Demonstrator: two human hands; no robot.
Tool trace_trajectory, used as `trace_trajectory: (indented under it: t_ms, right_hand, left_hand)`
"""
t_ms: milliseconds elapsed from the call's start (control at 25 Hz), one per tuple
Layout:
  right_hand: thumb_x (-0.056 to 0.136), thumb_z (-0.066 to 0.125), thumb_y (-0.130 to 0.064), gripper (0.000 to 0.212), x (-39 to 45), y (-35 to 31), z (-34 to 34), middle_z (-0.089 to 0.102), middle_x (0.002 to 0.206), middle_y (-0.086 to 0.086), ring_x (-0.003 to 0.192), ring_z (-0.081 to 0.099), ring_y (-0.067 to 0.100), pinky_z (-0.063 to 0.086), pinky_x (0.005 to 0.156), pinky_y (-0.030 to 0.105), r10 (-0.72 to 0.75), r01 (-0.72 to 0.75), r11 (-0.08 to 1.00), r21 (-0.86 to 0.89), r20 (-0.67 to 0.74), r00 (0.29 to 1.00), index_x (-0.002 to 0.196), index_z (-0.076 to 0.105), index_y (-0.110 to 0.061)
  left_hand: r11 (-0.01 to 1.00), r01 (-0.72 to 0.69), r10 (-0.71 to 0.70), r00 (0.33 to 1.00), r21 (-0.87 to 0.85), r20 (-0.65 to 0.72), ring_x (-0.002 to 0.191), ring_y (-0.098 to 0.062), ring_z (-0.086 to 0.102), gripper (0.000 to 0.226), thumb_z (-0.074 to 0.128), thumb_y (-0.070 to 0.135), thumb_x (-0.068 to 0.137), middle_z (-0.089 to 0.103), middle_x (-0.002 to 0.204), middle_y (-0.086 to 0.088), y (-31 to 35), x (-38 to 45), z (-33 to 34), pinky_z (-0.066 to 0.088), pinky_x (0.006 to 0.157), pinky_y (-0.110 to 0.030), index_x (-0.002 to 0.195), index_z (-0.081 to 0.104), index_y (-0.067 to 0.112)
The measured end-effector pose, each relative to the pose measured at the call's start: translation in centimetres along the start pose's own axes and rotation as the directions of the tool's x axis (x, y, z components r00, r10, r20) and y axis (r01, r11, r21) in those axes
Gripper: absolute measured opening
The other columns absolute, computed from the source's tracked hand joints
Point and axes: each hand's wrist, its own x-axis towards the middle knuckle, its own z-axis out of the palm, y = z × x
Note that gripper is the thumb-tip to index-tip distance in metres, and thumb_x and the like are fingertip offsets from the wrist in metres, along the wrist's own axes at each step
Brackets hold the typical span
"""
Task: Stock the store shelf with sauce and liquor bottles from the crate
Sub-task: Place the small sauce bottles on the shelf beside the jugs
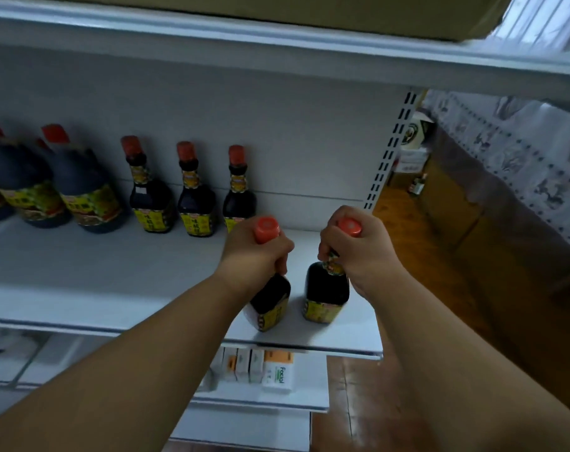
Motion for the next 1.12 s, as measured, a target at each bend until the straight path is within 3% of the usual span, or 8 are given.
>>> trace_trajectory:
  t_ms: [200, 400, 480, 560, 640, 720, 920, 1120]
  right_hand:
    - [0.084, 0.07, -0.016, 0.014, 2.2, 0.7, 0.1, 0.066, 0.074, 0.016, 0.066, 0.068, 0.022, 0.058, 0.072, 0.047, -0.07, 0.062, 0.979, -0.194, -0.036, 0.997, 0.084, 0.06, -0.006]
    - [0.08, 0.076, -0.038, 0.03, 1.1, 4.4, 0.9, 0.065, 0.077, 0.006, 0.075, 0.064, 0.024, 0.057, 0.076, 0.045, 0.021, -0.056, 0.921, -0.385, -0.094, 0.995, 0.084, 0.057, -0.015]
    - [0.082, 0.075, -0.035, 0.028, 1.4, 5.2, 1.4, 0.065, 0.078, 0.006, 0.077, 0.065, 0.025, 0.056, 0.078, 0.047, 0.015, -0.052, 0.922, -0.385, -0.099, 0.995, 0.085, 0.055, -0.017]
    - [0.08, 0.075, -0.04, 0.03, 2.6, 5.3, 1.5, 0.063, 0.079, 0.004, 0.078, 0.064, 0.023, 0.056, 0.078, 0.049, -0.002, -0.04, 0.932, -0.361, -0.117, 0.993, 0.086, 0.051, -0.023]
    - [0.07, 0.076, -0.055, 0.045, 3.6, 5.9, 1.2, 0.059, 0.087, 0.0, 0.083, 0.062, 0.02, 0.056, 0.078, 0.045, -0.042, -0.019, 0.912, -0.41, -0.14, 0.989, 0.094, 0.05, -0.027]
    - [0.06, 0.079, -0.06, 0.063, 3.2, 7.7, 0.9, 0.053, 0.102, -0.006, 0.095, 0.056, 0.013, 0.053, 0.084, 0.034, -0.047, -0.029, 0.859, -0.511, -0.135, 0.99, 0.107, 0.048, -0.031]
    - [0.066, 0.089, -0.026, 0.074, 3.3, 10.2, 1.5, 0.056, 0.112, -0.021, 0.1, 0.056, -0.009, 0.045, 0.085, 0.013, 0.023, -0.061, 0.952, -0.299, -0.13, 0.991, 0.117, 0.04, -0.048]
    - [0.077, 0.082, -0.024, 0.067, 7.3, 10.6, 1.3, 0.059, 0.121, -0.01, 0.112, 0.059, 0.011, 0.051, 0.092, 0.03, 0.063, -0.112, 0.951, -0.289, -0.175, 0.983, 0.13, 0.042, -0.029]
  left_hand:
    - [0.995, -0.09, 0.075, 0.966, 0.052, 0.249, 0.055, -0.026, 0.059, 0.008, 0.06, -0.003, 0.07, 0.058, 0.056, -0.017, 0.6, 4.7, 0.4, 0.052, 0.06, -0.039, 0.065, 0.054, -0.002]
    - [0.995, -0.048, 0.001, 0.892, 0.093, 0.452, 0.078, -0.025, 0.059, 0.017, 0.065, 0.031, 0.054, 0.063, 0.083, -0.016, 0.1, 8.7, -1.4, 0.049, 0.074, -0.042, 0.069, 0.059, 0.025]
    - [0.985, -0.085, 0.027, 0.934, 0.147, 0.355, 0.083, -0.02, 0.06, 0.031, 0.069, 0.038, 0.059, 0.062, 0.093, -0.016, -1.8, 8.2, -1.5, 0.049, 0.079, -0.04, 0.086, 0.06, 0.025]
    - [0.964, -0.129, 0.107, 0.989, 0.232, 0.106, 0.092, -0.016, 0.06, 0.051, 0.073, 0.047, 0.064, 0.057, 0.1, -0.007, -5.4, 6.0, -0.9, 0.051, 0.082, -0.034, 0.105, 0.053, 0.022]
    - [0.979, 0.015, 0.003, 0.996, 0.204, -0.086, 0.101, -0.013, 0.06, 0.061, 0.083, 0.044, 0.061, 0.056, 0.115, 0.001, -8.1, 3.2, -0.2, 0.054, 0.085, -0.035, 0.11, 0.049, 0.035]
    - [0.976, 0.132, -0.116, 0.988, 0.171, -0.1, 0.101, -0.01, 0.061, 0.062, 0.089, 0.031, 0.062, 0.059, 0.116, 0.006, -9.7, 2.3, 0.1, 0.055, 0.08, -0.029, 0.108, 0.048, 0.044]
    - [0.946, -0.006, 0.011, 1.0, 0.325, -0.013, 0.107, -0.013, 0.061, 0.067, 0.077, 0.043, 0.067, 0.062, 0.12, 0.008, -10.1, 5.5, 0.9, 0.051, 0.084, -0.03, 0.129, 0.05, 0.037]
    - [0.949, 0.103, -0.049, 0.982, 0.299, -0.183, 0.118, -0.023, 0.058, 0.082, 0.083, 0.038, 0.066, 0.059, 0.129, 0.001, -10.5, 7.0, 3.0, 0.051, 0.095, -0.038, 0.137, 0.043, 0.027]
